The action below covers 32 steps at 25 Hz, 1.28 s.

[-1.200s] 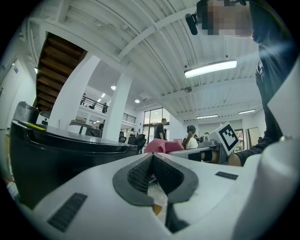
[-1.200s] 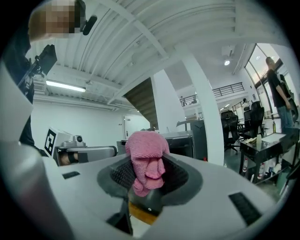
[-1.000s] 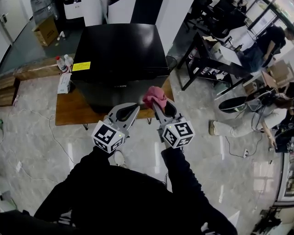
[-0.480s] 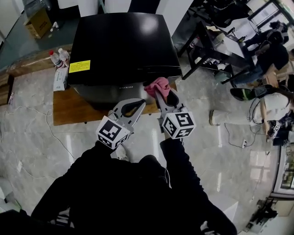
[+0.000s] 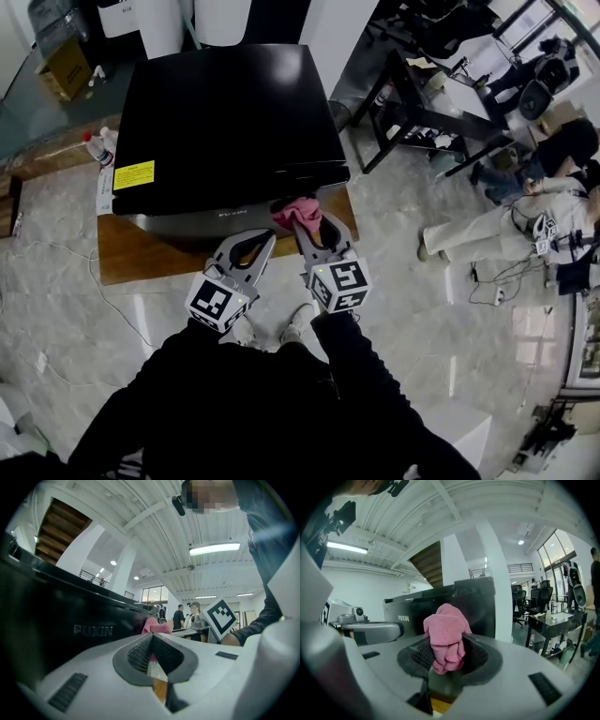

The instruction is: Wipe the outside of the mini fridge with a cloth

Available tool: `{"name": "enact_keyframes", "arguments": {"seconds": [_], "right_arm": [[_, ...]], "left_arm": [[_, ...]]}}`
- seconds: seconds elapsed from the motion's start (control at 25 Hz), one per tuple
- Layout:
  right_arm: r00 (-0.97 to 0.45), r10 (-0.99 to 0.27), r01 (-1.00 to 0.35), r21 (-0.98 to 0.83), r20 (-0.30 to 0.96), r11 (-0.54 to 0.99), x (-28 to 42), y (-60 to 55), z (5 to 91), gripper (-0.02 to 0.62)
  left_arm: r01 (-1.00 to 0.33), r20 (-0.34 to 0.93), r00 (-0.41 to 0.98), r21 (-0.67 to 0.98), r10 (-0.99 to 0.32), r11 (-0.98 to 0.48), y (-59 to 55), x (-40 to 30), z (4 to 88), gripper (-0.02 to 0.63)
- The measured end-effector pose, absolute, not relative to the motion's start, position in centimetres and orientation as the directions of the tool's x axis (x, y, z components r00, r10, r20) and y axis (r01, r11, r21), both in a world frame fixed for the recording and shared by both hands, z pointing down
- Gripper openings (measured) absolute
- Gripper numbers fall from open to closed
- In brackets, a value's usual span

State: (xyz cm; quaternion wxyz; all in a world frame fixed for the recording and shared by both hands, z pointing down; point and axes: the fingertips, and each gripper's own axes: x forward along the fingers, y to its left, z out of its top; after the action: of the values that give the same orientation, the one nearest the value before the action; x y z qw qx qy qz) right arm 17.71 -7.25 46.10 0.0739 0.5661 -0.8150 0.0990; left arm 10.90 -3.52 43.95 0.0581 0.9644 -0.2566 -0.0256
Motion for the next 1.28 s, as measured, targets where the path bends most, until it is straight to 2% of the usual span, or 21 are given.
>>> {"name": "enact_keyframes", "arguments": {"seconds": [0.6,1.28], "right_arm": [[-0.321,-0.844,-0.945,-0.093,0.429,0.313,17.9,-8.5,58.5,0.146],[-0.299,-0.695,-0.952,-0.151,0.654,0.268,17.3,-8.8,76.3,0.147]], "left_arm": [[-0.582,0.076,0.813,0.133,-0.577,-0.803,-6.4,11.6,54.2,0.006],[-0.655,0.242,0.752,0.174,-0.613,-0.735,-7.6,9.9,68.8,0.006]]}}
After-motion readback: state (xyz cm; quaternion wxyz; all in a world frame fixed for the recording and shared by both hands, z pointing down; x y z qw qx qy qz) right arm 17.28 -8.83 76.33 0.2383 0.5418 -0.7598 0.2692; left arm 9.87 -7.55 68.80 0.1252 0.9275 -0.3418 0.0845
